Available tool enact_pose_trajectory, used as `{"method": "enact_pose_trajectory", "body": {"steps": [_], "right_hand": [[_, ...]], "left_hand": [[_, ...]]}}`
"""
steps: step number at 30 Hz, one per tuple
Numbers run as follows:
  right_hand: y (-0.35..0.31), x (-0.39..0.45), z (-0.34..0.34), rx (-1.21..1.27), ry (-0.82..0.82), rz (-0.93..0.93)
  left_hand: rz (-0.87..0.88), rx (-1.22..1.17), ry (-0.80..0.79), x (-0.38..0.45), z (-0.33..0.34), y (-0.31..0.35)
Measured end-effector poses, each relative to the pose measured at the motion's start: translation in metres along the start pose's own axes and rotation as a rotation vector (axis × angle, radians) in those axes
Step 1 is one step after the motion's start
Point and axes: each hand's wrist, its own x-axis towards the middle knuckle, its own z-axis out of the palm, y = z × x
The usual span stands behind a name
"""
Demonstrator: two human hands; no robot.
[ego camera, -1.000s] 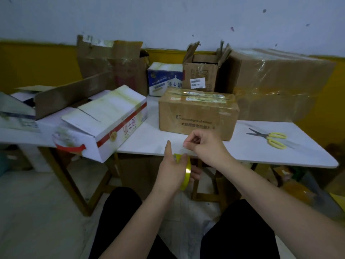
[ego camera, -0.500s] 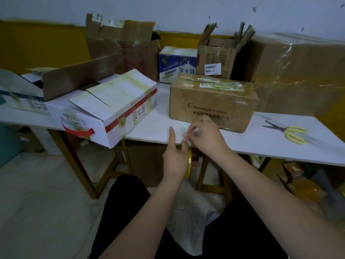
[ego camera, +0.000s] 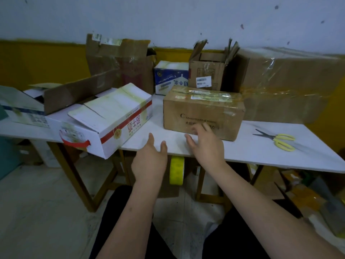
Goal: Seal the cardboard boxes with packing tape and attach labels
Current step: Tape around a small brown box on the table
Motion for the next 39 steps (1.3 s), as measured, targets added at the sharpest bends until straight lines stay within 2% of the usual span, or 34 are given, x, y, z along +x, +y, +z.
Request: {"method": "enact_pose_trajectory", "body": {"steps": [2,4,7,9,12,13,15,19,22,24,26,27,29,31,32,36,39], "right_hand": [[0.01,0.003,-0.018,-0.002,0.19,-0.079],[0.019,0.015,-0.04,-0.075,0.339,-0.151],[0.045,0.049,-0.071,-0.183,0.404,-0.178],[0.07,0.068,-0.084,-0.26,0.293,-0.18],[0.1,0.074,-0.085,-0.159,-0.071,-0.164],[0.106,0.072,-0.082,-0.106,-0.118,-0.16],[0.114,0.07,-0.078,-0.042,-0.091,-0.183],[0.121,0.076,-0.073,-0.015,-0.055,-0.202],[0.122,0.074,-0.072,-0.031,-0.023,-0.214],[0.12,0.071,-0.075,-0.055,-0.03,-0.221],[0.114,0.066,-0.079,-0.08,-0.03,-0.23],[0.111,0.063,-0.081,-0.064,-0.015,-0.233],[0.104,0.058,-0.087,0.095,0.019,-0.2],[0.094,0.063,-0.094,0.31,0.018,-0.065],[0.09,0.069,-0.096,0.382,0.024,0.039],[0.071,0.102,-0.095,0.413,-0.019,0.492],[0.072,0.114,-0.09,0.553,-0.116,0.699]], "left_hand": [[0.05,0.005,0.087,-0.001,-0.023,0.011],[0.192,-0.043,0.208,0.0,-0.036,0.036],[0.503,-0.134,0.341,0.009,-0.037,0.085],[0.664,-0.137,0.383,0.024,-0.028,0.112],[0.827,-0.051,0.354,0.053,-0.008,0.136],[0.865,-0.038,0.299,0.064,0.0,0.139],[0.904,-0.001,0.183,0.082,0.018,0.138],[0.876,0.167,0.217,0.099,0.042,0.128],[0.879,0.163,0.142,0.101,0.031,0.132],[0.847,0.199,0.166,0.113,0.015,0.134],[0.694,0.22,0.175,0.133,0.001,0.13],[0.563,0.171,0.123,0.144,-0.005,0.127],[0.267,-0.069,-0.094,0.152,-0.016,0.121],[0.079,-0.332,-0.302,0.147,-0.022,0.116],[0.084,-0.367,-0.333,0.144,-0.022,0.112],[0.157,-0.397,-0.263,0.13,-0.021,0.104],[0.17,-0.441,-0.246,0.124,-0.022,0.099]]}}
